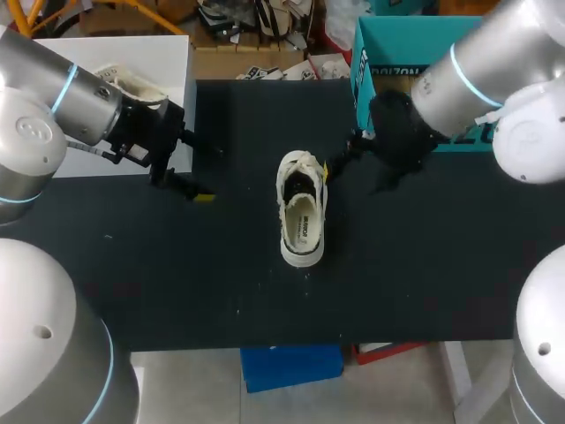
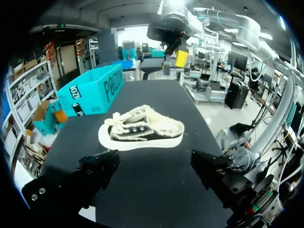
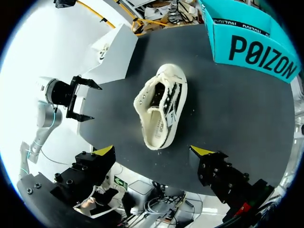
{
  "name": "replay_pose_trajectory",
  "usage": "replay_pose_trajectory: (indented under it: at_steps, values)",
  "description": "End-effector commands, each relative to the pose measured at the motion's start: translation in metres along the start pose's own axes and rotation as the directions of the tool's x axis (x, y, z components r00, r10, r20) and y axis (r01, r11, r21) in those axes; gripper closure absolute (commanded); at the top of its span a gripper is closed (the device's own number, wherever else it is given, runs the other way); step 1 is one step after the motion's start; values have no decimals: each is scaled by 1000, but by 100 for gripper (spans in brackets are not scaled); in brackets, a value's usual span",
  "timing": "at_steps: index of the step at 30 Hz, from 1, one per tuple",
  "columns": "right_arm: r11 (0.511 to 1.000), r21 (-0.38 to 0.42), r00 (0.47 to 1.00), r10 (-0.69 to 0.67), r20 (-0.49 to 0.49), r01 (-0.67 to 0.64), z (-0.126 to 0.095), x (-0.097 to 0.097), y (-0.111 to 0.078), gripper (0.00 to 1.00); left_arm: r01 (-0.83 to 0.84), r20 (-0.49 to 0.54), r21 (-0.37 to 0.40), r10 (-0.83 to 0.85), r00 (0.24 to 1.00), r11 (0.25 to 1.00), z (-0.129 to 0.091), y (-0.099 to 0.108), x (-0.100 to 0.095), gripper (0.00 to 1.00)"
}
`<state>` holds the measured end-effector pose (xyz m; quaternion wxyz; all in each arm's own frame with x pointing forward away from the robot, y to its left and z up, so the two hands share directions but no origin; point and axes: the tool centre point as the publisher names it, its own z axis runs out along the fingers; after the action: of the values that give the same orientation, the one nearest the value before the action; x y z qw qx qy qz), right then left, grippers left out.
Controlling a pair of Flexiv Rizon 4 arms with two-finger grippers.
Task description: Take the shoe out of the shoebox, open the shoe tongue, remove and reinsert the insole, then place the shoe into the shoebox
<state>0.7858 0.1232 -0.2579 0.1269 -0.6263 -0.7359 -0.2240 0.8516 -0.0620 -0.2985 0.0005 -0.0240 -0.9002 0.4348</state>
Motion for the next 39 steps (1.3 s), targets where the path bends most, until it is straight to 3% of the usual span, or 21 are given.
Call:
replay_pose_trajectory:
  at_steps: [1,6,13,14,15,17,23,25,29,36,39]
  values:
    - [969,246,931,-107,349,19,0,6,11,0,1,0,-6,-1,1000,1000,0,0,1,0]
    - [964,266,896,-109,430,-11,9,2,19,0,1,0,-6,-1,1000,1000,0,0,1,0]
    - [979,184,864,-19,503,-85,20,-5,26,0,1,0,-6,-1,1000,1000,0,0,1,0]
    - [981,173,862,-9,507,-92,22,-5,26,6,1,0,-6,-1,1000,1000,0,0,1,0]
    - [981,165,860,-1,510,-97,24,-6,26,22,1,0,-6,-1,1000,1000,0,0,1,0]
    - [984,152,863,7,505,-97,28,-8,28,16,1,0,-6,-1,1000,1000,0,0,1,0]
    - [986,136,862,12,506,-94,40,-10,34,21,1,0,-6,-1,1000,1000,0,0,1,0]
    - [987,129,861,17,508,-95,44,-12,36,15,1,0,-6,-1,1000,1000,0,0,1,0]
    - [987,123,858,23,513,-100,54,-16,42,22,1,0,-6,-1,1000,1000,0,0,1,0]
    - [990,109,860,26,509,-94,66,-25,55,19,1,0,-6,-1,1000,1000,0,0,1,0]
    - [990,106,861,23,508,-88,70,-28,61,25,1,0,-6,-1,1000,1000,0,0,1,0]
